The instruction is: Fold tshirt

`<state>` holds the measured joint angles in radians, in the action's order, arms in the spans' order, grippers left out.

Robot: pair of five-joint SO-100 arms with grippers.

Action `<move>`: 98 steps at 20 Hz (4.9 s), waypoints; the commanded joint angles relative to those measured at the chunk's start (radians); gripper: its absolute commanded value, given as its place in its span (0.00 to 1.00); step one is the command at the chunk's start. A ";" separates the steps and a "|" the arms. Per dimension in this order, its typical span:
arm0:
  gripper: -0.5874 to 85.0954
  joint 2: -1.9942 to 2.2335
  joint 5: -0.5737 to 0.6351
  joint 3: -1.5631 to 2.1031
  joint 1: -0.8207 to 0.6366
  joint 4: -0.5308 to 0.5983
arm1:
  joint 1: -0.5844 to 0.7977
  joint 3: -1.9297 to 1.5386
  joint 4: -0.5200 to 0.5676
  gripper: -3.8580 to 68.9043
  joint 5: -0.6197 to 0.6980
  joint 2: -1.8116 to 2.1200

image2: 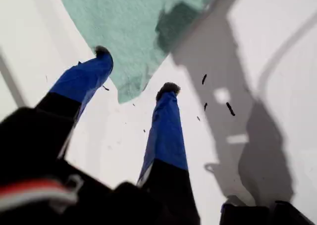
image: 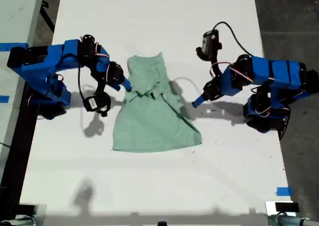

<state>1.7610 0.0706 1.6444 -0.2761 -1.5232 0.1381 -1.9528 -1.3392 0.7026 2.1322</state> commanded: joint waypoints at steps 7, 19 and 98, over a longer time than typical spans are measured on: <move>0.34 0.141 -0.163 0.178 0.196 0.101 | -0.175 -0.104 0.181 0.45 -0.107 -0.129; 0.32 0.161 -0.155 0.288 0.152 0.176 | -0.235 -0.256 0.532 0.37 -0.158 -0.390; 0.18 -0.084 -0.354 0.661 0.336 0.663 | -0.258 0.902 -0.008 0.40 -0.176 -0.870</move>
<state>1.6628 -0.2638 2.3102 0.0276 -0.8989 -0.0966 -1.0569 -1.3407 0.5231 1.1781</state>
